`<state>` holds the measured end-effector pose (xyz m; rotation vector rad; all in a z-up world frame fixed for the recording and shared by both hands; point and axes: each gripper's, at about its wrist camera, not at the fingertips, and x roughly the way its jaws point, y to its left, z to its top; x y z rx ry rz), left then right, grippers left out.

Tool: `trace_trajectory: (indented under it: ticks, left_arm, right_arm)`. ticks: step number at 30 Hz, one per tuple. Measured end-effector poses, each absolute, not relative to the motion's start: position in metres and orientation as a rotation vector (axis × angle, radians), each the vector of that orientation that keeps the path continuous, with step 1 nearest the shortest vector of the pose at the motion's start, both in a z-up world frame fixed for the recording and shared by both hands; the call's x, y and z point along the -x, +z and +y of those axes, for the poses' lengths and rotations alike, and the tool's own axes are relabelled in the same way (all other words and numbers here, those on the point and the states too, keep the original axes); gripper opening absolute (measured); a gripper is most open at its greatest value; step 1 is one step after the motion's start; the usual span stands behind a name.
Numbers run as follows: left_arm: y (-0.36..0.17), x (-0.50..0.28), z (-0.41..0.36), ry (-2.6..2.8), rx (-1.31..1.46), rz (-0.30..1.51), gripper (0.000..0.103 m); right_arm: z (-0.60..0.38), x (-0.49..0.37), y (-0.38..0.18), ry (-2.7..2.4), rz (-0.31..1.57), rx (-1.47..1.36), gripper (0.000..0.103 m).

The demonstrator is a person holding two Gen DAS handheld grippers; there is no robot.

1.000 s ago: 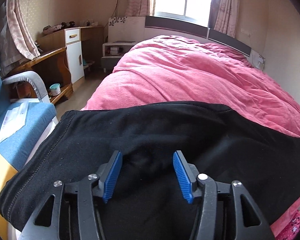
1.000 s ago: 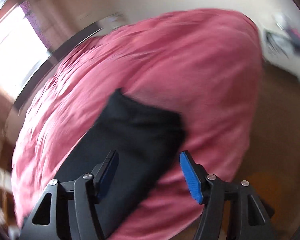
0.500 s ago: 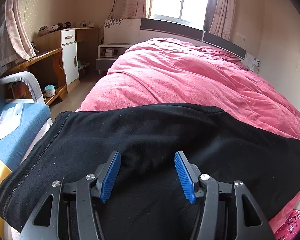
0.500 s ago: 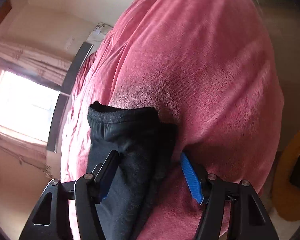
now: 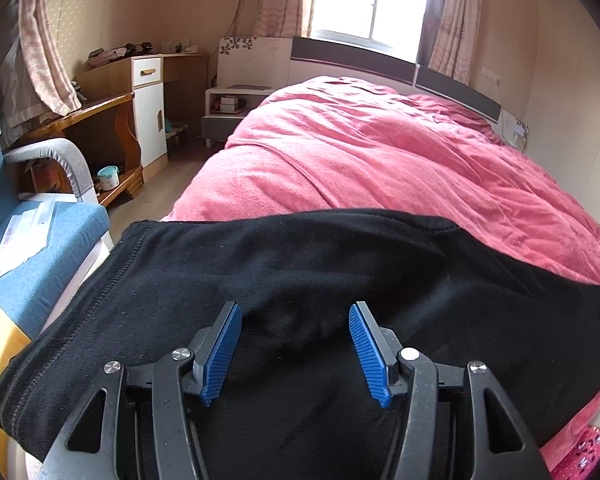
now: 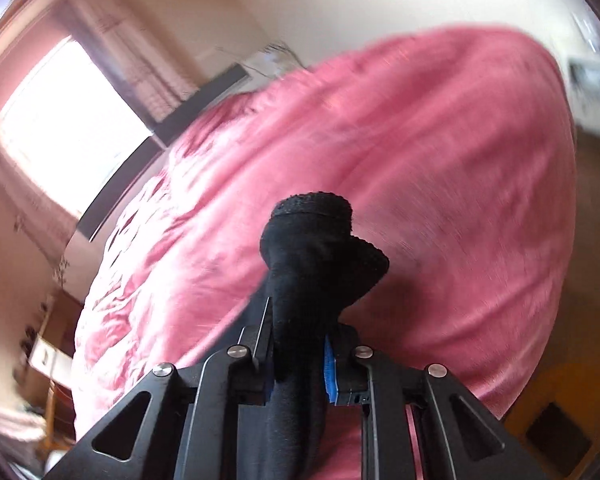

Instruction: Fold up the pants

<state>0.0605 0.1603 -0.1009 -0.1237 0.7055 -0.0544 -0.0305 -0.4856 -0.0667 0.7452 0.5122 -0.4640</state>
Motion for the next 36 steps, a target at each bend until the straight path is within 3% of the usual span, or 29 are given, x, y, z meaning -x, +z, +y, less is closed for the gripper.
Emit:
trace_trajectory:
  ticks: [8, 16, 32, 36]
  left_arm:
    - [-0.096, -0.059, 0.179, -0.010, 0.189, 0.687, 0.057]
    - [-0.096, -0.059, 0.182, -0.006, 0.199, 0.682, 0.057]
    - [-0.099, -0.061, 0.179, -0.009, 0.191, 0.688, 0.057]
    - [-0.100, -0.062, 0.177, -0.009, 0.182, 0.691, 0.057]
  right_arm:
    - [-0.388, 0.010, 0.008, -0.346, 0.468, -0.370, 0.019]
    - [-0.282, -0.006, 0.026, -0.101, 0.466, -0.119, 0.019]
    - [-0.135, -0.023, -0.085, 0.384, 0.772, 0.299, 0.019]
    - [-0.129, -0.022, -0.103, 0.426, 0.879, 0.319, 0.030]
